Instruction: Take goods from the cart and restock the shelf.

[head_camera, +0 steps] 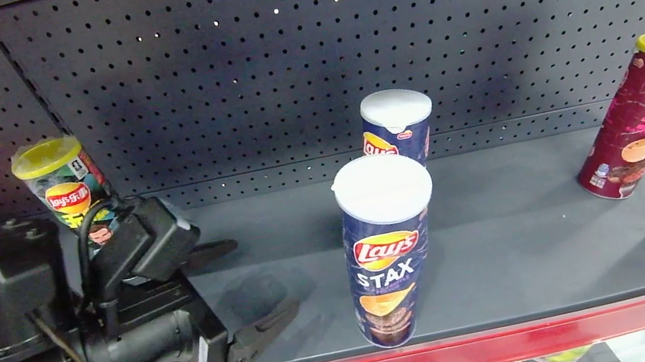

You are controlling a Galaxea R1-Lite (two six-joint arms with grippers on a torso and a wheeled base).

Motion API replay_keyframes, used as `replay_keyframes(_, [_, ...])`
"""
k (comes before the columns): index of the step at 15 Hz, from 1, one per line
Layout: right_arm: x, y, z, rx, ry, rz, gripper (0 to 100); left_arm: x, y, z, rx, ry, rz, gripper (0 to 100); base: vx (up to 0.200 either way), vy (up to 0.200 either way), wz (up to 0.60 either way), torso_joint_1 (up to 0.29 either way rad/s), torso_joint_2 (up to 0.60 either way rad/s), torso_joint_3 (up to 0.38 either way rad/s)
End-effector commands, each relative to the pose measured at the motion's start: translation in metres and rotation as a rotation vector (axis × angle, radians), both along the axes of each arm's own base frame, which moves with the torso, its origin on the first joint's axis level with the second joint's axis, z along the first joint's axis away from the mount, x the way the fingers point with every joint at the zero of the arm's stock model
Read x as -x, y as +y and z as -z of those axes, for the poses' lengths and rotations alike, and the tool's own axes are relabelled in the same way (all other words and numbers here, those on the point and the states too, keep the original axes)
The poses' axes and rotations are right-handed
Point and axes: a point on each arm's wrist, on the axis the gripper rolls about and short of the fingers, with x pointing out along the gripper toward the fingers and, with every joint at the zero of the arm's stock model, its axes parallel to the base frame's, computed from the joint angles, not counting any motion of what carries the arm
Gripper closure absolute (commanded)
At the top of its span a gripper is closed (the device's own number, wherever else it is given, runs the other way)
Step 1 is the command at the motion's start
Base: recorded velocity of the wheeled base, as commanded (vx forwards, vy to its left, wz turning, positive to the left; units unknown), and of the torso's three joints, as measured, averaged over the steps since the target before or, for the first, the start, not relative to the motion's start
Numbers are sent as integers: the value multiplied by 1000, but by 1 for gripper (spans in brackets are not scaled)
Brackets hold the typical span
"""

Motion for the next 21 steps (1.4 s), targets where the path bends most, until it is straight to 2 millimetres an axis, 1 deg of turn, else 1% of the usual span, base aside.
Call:
replay_keyframes(1, [0,0,0,1,1,3,0,-20,-22,15,-38,53,30,0,0,0,0,0,0,0])
replay_keyframes(2, [0,0,0,1,1,3,0,-23,-24,15,-40,55,30,0,0,0,0,0,0,0])
replay_keyframes(3, [-1,0,-1,0,-1,3,0,-33,-31,18,-46,61,30,0,0,0,0,0,0,0])
replay_keyframes(4, [-1,0,-1,1,2,3,0,-35,-33,19,-48,64,30,0,0,0,0,0,0,0])
replay_keyframes(9, [-4,1,-2,-5,15,5,0,-41,-37,30,-70,96,35,0,0,0,0,0,0,0])
replay_keyframes(15, [-4,1,-2,-12,18,13,0,-40,-47,40,-95,120,77,0,0,0,0,0,0,0])
replay_keyframes(21, [-4,1,-2,-11,19,14,0,-50,-55,43,-105,115,84,0,0,0,0,0,0,0])
